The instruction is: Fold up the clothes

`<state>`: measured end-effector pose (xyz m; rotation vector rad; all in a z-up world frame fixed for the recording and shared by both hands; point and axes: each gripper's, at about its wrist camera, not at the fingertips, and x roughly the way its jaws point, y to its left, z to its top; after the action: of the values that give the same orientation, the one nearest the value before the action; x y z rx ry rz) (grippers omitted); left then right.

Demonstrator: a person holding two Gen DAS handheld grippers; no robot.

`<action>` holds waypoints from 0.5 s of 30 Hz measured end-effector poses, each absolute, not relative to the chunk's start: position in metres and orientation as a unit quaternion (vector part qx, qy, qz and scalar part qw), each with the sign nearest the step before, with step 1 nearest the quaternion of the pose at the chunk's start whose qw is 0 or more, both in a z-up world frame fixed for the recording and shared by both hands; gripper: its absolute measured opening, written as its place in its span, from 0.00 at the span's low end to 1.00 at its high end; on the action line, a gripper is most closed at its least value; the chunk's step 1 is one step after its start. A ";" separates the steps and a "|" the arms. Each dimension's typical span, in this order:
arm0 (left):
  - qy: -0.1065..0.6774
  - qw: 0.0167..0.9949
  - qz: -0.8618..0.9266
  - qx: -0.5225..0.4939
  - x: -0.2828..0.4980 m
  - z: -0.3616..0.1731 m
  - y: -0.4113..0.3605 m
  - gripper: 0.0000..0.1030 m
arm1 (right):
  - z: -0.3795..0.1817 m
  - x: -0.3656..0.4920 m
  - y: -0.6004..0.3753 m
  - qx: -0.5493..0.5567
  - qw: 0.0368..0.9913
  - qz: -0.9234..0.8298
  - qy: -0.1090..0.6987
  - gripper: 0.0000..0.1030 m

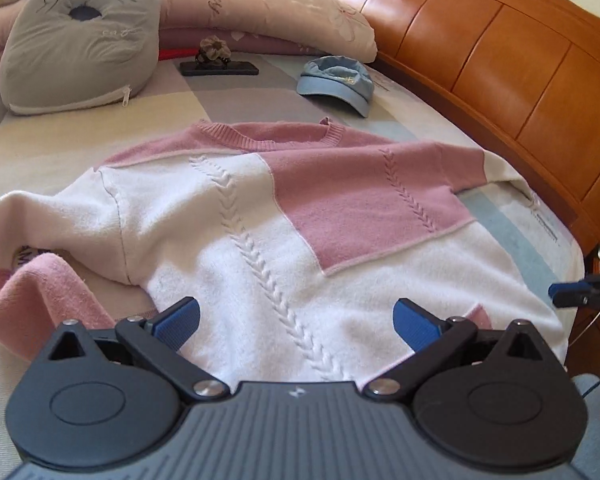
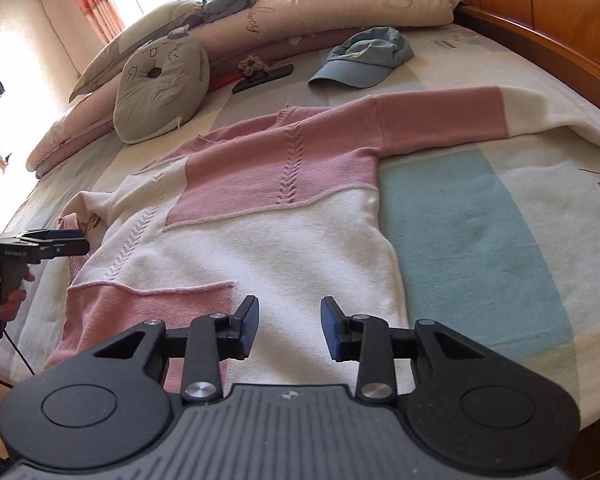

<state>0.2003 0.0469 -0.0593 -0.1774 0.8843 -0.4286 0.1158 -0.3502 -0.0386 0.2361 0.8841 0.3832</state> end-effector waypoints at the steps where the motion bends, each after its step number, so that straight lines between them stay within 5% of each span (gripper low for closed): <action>1: 0.432 0.871 -0.207 -0.109 0.208 -0.066 0.052 0.99 | -0.044 0.120 -0.343 0.118 0.876 0.190 0.428 0.41; 7: 0.449 0.860 -0.173 -0.171 0.242 -0.102 0.075 0.98 | -0.065 0.131 -0.326 0.136 0.861 0.196 0.450 0.44; 15: 0.449 0.867 -0.158 -0.148 0.237 -0.082 0.078 0.98 | -0.077 0.124 -0.349 0.163 0.856 0.169 0.460 0.47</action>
<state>0.2367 0.0779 -0.0824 -0.3094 0.9402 -0.3310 0.1244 -0.3490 -0.0774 0.3421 0.9675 0.3550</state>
